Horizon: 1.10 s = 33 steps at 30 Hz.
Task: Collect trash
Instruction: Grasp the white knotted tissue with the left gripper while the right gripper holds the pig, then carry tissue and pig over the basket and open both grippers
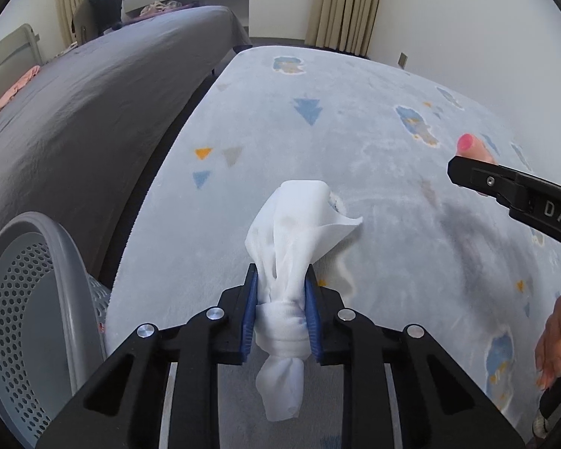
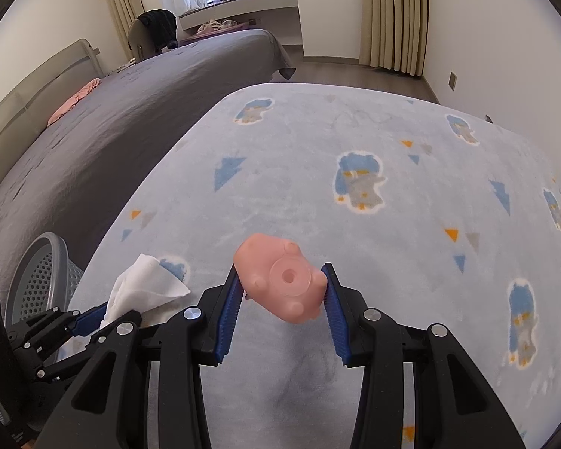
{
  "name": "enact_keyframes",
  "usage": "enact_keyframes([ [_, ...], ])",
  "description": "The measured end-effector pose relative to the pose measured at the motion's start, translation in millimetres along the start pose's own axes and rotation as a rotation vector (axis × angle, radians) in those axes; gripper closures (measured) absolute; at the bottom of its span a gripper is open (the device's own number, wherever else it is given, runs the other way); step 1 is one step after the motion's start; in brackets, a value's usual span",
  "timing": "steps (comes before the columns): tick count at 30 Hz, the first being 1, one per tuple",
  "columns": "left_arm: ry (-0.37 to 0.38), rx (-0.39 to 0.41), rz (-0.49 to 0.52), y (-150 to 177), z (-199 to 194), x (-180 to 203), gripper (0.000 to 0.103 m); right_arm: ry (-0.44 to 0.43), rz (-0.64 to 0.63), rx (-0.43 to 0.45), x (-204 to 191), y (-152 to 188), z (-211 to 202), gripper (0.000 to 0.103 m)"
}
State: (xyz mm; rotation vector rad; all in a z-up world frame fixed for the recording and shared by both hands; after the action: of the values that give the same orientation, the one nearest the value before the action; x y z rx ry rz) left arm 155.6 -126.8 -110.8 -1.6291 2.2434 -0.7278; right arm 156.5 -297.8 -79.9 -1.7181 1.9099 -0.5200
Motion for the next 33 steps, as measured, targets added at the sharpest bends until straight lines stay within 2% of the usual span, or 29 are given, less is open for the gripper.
enact_keyframes([
  [4,0.000,0.022,-0.024,2,-15,-11,0.081,-0.009,-0.004,0.016,-9,-3,-7,0.062],
  [13,-0.031,0.159,-0.085,4,-87,-52,0.081,-0.064,-0.004,0.085,-53,-7,-38,0.062],
  [19,-0.111,0.205,-0.133,19,-127,-99,0.081,-0.134,-0.042,0.102,-108,-6,-49,0.062],
  [24,-0.196,0.204,-0.150,36,-144,-136,0.081,-0.210,-0.111,0.108,-166,-3,-53,0.062],
  [29,-0.276,0.197,-0.203,52,-155,-182,0.081,-0.294,-0.191,0.077,-224,10,-47,0.062],
  [33,-0.320,0.201,-0.243,64,-159,-206,0.081,-0.310,-0.255,0.042,-259,24,-37,0.062],
])
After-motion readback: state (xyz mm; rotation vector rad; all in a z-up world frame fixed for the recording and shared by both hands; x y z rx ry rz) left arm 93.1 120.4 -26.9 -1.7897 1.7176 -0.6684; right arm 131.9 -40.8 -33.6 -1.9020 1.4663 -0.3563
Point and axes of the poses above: each gripper's, at about its wrist camera, not at the fingertips, and z roughly the way its jaws point, x to its right, y to its underside, the point moved 3 cm from there along z, roughly the way its jaws point, and after that the axes turned 1 degree about y, right-handed, at the moved point
